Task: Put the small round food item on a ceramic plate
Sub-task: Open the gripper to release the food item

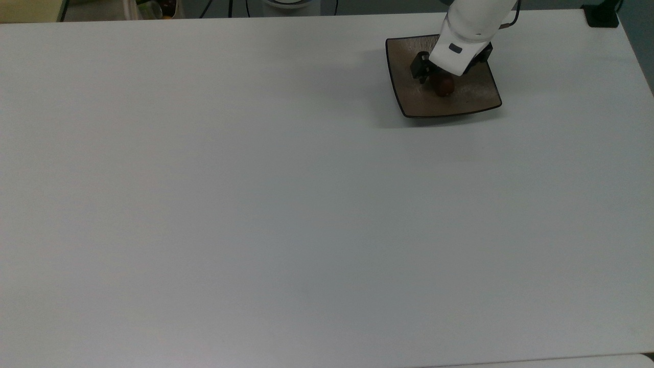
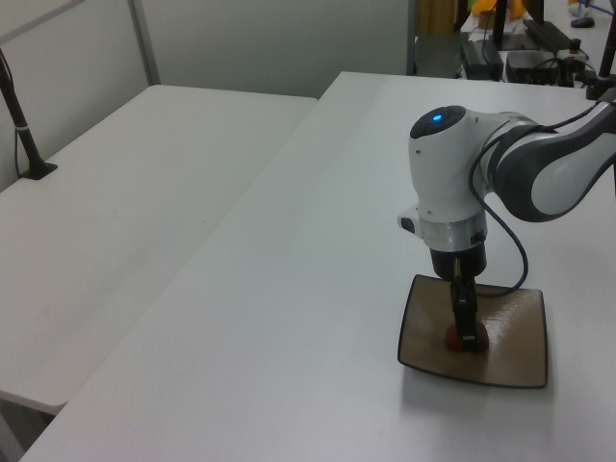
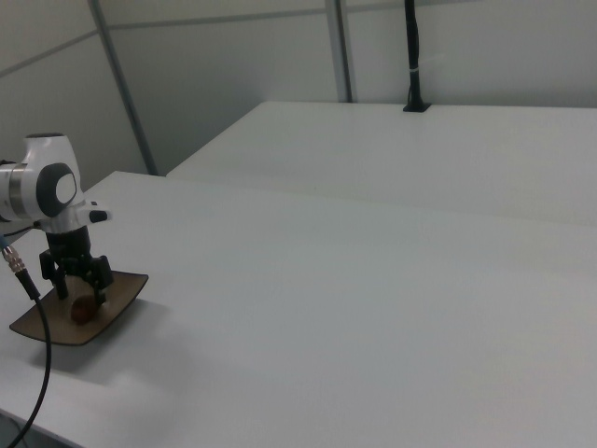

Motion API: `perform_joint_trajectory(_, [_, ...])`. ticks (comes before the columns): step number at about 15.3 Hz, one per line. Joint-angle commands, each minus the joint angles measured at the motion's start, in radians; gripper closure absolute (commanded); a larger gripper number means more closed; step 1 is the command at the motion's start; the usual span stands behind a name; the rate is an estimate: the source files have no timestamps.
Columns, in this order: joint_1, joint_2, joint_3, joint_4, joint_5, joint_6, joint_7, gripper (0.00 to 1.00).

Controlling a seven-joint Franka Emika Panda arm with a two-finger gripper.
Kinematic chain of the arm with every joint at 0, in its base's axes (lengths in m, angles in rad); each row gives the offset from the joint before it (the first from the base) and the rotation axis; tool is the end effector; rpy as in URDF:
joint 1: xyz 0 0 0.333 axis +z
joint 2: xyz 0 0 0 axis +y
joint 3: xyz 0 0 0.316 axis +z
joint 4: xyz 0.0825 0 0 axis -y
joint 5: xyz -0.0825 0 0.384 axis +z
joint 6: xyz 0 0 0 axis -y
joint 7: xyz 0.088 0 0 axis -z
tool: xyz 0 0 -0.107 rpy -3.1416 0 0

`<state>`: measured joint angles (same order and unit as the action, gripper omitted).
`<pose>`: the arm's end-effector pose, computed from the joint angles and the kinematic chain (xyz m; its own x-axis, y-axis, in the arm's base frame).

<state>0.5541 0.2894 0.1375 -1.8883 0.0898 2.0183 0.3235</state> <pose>0.4626 0.3849 0.3434 0.9308 0.3143 -0.1866 0.3093 -0.9493 -0.0563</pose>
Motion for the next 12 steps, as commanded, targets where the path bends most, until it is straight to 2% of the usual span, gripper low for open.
perform_joint_trajectory(1, [-0.016, -0.05, -0.006, 0.0, -0.004, 0.011, 0.014, 0.0])
perform_joint_trajectory(6, [-0.129, -0.182, -0.012, 0.021, -0.005, -0.015, 0.012, 0.0])
perform_joint_trajectory(10, [-0.241, -0.271, -0.021, 0.077, -0.007, -0.133, 0.009, 0.0])
perform_joint_trajectory(12, [-0.264, -0.331, -0.054, 0.077, -0.012, -0.182, 0.008, 0.0])
